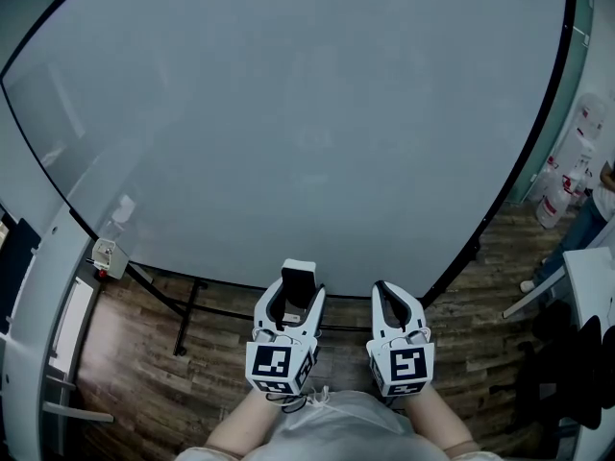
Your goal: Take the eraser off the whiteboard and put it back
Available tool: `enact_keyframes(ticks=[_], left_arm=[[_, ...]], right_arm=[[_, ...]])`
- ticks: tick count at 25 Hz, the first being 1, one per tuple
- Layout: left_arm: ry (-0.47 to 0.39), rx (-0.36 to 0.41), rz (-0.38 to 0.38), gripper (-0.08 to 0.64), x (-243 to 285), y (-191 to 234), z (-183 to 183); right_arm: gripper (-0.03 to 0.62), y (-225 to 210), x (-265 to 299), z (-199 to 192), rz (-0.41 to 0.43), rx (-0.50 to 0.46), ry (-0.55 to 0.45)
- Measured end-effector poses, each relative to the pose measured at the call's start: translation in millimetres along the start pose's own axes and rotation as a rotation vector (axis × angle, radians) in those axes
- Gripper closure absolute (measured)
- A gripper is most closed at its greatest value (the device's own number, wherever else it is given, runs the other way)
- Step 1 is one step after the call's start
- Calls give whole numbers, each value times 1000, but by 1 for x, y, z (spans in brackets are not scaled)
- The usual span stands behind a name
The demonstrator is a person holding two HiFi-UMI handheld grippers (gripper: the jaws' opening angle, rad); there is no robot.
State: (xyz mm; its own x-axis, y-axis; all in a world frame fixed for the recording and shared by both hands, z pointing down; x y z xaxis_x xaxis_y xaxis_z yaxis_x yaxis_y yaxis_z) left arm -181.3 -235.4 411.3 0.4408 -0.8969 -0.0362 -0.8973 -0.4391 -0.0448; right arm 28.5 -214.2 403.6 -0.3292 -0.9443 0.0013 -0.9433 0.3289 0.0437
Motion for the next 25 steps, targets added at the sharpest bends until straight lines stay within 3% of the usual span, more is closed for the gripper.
enact_keyframes(ticks=[6,17,25], left_arm=[[-45,12,11,298,10,9,25],[-164,87,-9,298,55,28,106],[-169,120,-13,298,81,27,127]], right_arm=[[565,0,8,6,10,-6,-16],[565,5,26,22,39,-38,-41],[565,-1,35,29,38,-42,-63]])
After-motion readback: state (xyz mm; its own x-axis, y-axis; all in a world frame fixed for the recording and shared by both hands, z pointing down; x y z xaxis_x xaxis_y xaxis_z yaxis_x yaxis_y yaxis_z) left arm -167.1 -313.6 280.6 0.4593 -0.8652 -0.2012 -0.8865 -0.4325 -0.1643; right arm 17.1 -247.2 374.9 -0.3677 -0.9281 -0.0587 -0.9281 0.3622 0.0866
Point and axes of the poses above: the fingertips, and each gripper's own axes: x forward along the fingers, y to its left, z out of its top, the point moved 10 cm from there along -x, backward along the fingers, and after that the axes turned 5 degrees about x, right-handed, at the moved point
